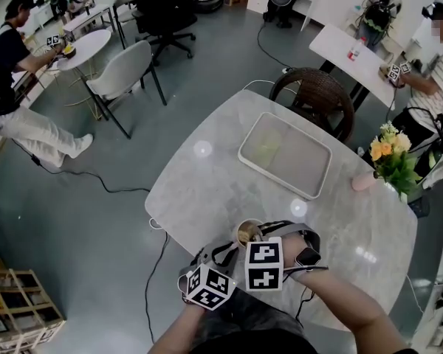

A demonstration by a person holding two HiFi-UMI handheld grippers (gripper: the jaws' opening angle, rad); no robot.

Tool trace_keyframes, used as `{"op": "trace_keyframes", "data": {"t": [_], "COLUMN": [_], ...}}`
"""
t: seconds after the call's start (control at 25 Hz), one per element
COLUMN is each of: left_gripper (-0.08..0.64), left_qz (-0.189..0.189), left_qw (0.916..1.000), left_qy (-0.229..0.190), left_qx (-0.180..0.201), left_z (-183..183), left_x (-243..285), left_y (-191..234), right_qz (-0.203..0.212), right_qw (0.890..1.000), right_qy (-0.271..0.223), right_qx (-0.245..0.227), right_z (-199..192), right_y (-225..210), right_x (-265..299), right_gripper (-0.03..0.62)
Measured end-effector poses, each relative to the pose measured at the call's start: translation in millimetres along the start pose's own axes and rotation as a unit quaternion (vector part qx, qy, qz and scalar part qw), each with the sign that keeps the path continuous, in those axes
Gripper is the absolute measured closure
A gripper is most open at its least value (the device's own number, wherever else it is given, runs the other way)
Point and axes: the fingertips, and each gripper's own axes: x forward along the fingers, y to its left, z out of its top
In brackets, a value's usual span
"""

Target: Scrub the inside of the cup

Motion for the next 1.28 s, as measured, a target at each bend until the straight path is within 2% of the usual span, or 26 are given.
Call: {"op": "trace_keyframes", "data": {"t": [0.24, 0.36, 1.0, 1.2, 1.24, 1.28], "left_gripper": [0.500, 0.500, 0.500, 0.499, 0.492, 0.455], "left_qz": [0.003, 0.002, 0.001, -0.008, -0.013, -0.017], "left_qw": [1.0000, 1.0000, 1.0000, 0.9996, 0.9994, 0.9992], "left_qy": [0.000, 0.000, -0.002, -0.011, -0.016, -0.021], "left_qx": [0.000, 0.001, -0.002, -0.023, -0.028, -0.031], "left_z": [0, 0, 0, 0, 0, 1], "left_x": [1, 0, 1, 2, 1, -1], "left_y": [2, 2, 2, 1, 1, 0], "right_qz": [0.046, 0.054, 0.043, 0.029, 0.025, 0.022], "right_qw": [0.993, 0.990, 0.967, 0.963, 0.963, 0.962], "right_qy": [-0.076, -0.093, -0.172, -0.183, -0.185, -0.187], "right_qx": [0.074, 0.095, 0.184, 0.194, 0.196, 0.198], "right_z": [6, 6, -5, -7, -7, -7], "right_y": [3, 3, -8, -12, -13, -14], "right_x": [-17, -23, -50, -61, -63, -66], "right_gripper": [0.564, 0.566, 0.568, 0.568, 0.568, 0.568]}}
